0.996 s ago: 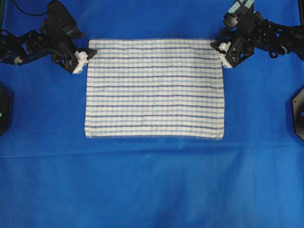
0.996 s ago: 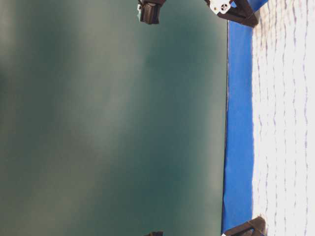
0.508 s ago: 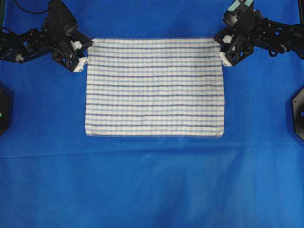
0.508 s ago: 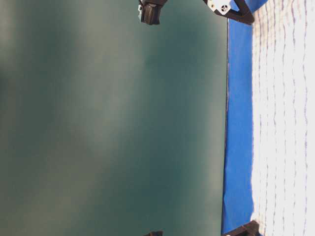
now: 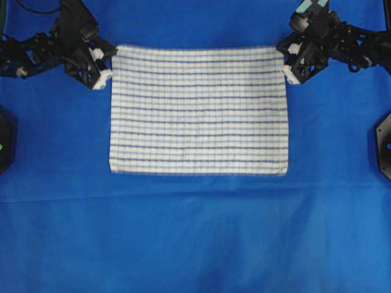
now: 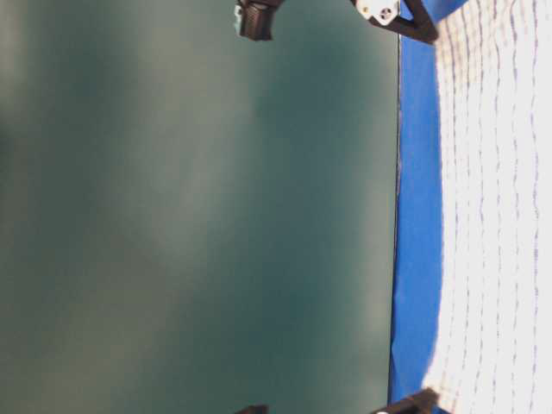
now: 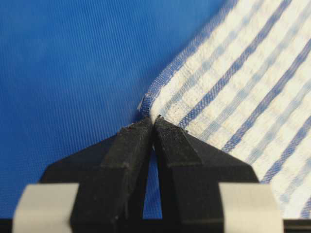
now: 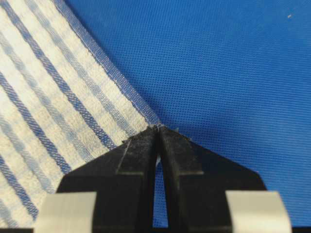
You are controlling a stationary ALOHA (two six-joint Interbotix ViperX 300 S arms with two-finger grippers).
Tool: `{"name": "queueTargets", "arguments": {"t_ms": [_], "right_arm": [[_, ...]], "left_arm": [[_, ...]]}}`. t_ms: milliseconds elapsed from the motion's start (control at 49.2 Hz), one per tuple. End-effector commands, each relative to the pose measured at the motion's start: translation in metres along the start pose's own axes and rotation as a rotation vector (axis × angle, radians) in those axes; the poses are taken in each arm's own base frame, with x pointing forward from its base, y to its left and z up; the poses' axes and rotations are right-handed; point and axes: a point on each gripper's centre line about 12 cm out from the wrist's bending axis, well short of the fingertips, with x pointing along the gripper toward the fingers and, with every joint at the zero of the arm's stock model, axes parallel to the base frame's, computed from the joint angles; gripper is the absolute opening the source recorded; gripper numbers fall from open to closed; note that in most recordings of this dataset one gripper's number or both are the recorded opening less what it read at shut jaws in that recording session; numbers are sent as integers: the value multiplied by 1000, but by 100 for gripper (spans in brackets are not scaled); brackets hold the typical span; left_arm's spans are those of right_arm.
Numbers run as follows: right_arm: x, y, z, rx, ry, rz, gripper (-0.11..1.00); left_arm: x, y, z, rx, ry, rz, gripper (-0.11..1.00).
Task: Fold the blue towel.
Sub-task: 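Pull the far edge toward the near edge with both grippers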
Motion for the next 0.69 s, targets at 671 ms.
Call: {"name": "queueTargets", "arguments": {"t_ms": [671], "right_arm": [[-40,41,-3,-15,-22,102,3]], "left_arm": [[-33,-49,14,59,-66,-147,2]]}}
